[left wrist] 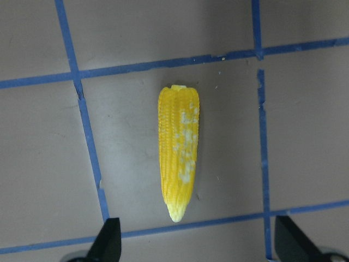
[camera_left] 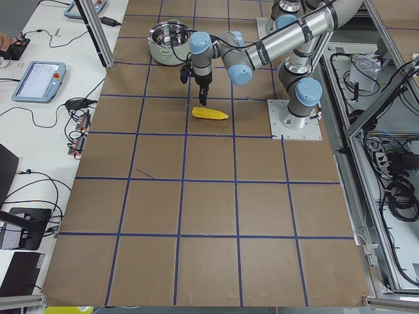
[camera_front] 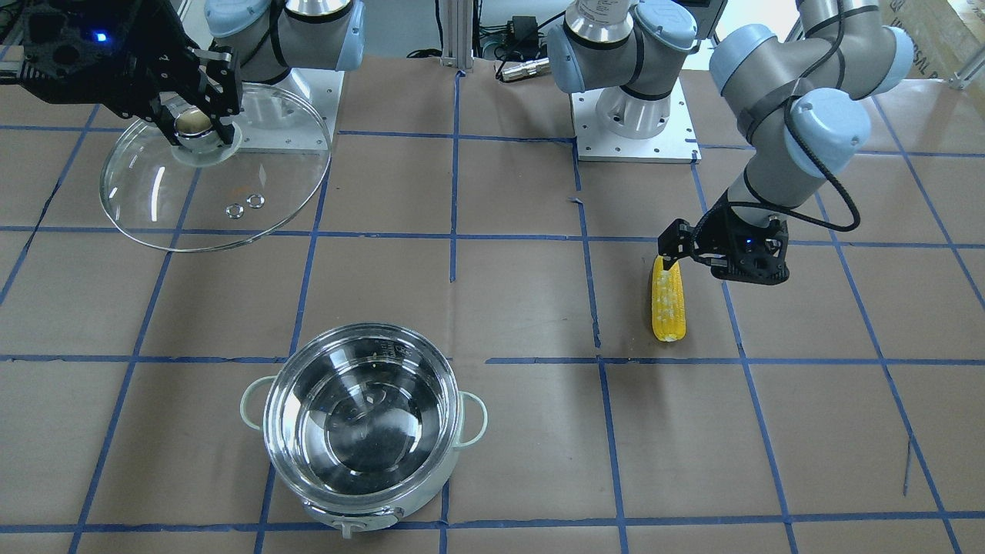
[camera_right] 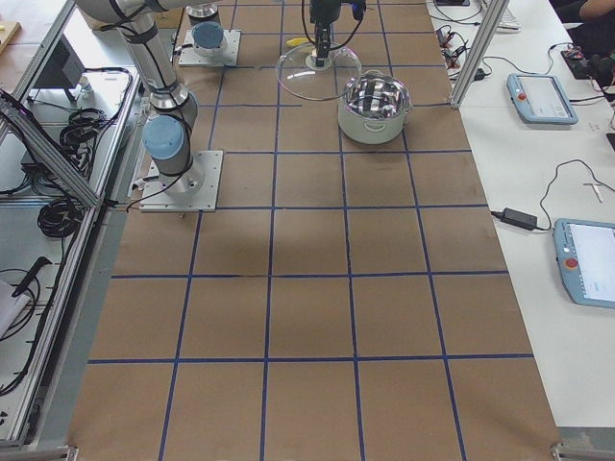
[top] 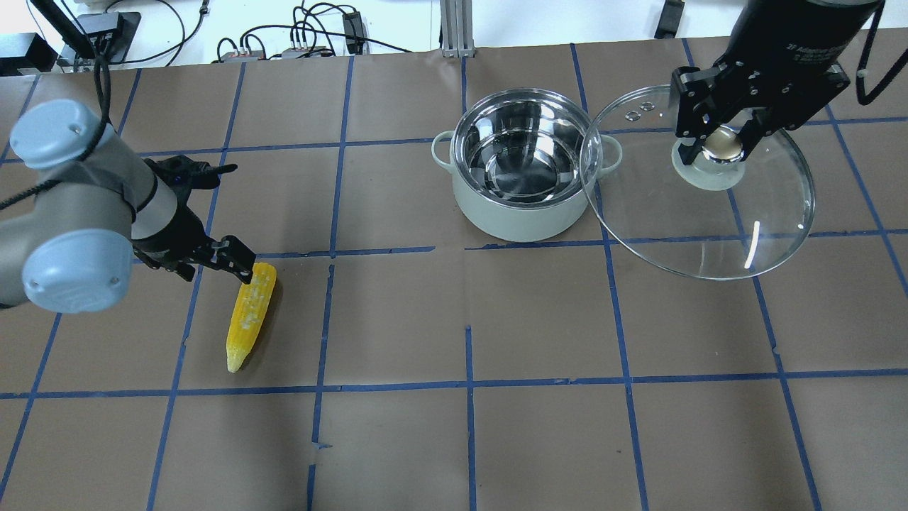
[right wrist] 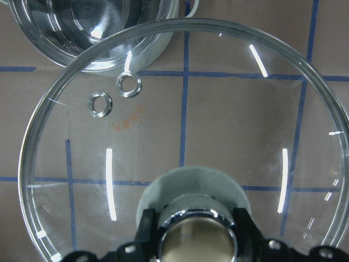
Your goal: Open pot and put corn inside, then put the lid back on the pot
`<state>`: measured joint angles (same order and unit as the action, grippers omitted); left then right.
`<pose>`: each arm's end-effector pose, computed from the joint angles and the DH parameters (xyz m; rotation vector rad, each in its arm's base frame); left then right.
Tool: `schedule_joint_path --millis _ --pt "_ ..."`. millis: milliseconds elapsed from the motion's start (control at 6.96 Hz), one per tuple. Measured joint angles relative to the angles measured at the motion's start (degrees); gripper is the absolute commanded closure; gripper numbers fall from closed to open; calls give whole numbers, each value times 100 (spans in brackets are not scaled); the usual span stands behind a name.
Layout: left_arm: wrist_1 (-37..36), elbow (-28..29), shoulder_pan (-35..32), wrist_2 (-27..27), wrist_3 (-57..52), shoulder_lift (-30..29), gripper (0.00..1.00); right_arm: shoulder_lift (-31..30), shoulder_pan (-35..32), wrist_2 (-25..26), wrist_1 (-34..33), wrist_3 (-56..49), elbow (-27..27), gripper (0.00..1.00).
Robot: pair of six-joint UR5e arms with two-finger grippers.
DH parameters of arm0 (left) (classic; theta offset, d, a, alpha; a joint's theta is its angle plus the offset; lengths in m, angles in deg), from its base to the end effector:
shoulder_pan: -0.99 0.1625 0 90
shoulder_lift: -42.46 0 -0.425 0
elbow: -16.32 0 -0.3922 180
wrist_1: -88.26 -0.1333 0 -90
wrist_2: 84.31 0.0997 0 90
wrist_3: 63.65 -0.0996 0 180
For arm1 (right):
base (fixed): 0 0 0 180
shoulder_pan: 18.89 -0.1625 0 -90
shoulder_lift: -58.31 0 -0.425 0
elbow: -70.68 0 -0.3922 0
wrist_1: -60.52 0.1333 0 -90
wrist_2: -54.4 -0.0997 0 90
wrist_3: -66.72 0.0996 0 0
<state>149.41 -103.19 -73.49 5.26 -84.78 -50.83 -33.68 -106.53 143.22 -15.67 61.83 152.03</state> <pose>-0.0096 -0.4662 0.2681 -0.1519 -3.1075 -0.0982 0.1161 -0.4699 0.5547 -0.0679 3.1157 0.0840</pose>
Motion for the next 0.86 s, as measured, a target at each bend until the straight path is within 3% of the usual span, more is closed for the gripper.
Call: schedule_joint_path --millis 431,575,719,862 --pt "-1305 -452 -11 36 -39 -680 7 -5 -51 109 -21 44 -27 70" --pt "-1423 -509 -13 35 -13 -797 20 3 -53 124 -29 42 -30 70" --pt "-1472 -574 -14 20 8 -855 57 17 -42 138 -53 30 -31 70" --pt "-1502 -623 -14 18 17 -909 83 29 -26 147 -77 21 -28 70"
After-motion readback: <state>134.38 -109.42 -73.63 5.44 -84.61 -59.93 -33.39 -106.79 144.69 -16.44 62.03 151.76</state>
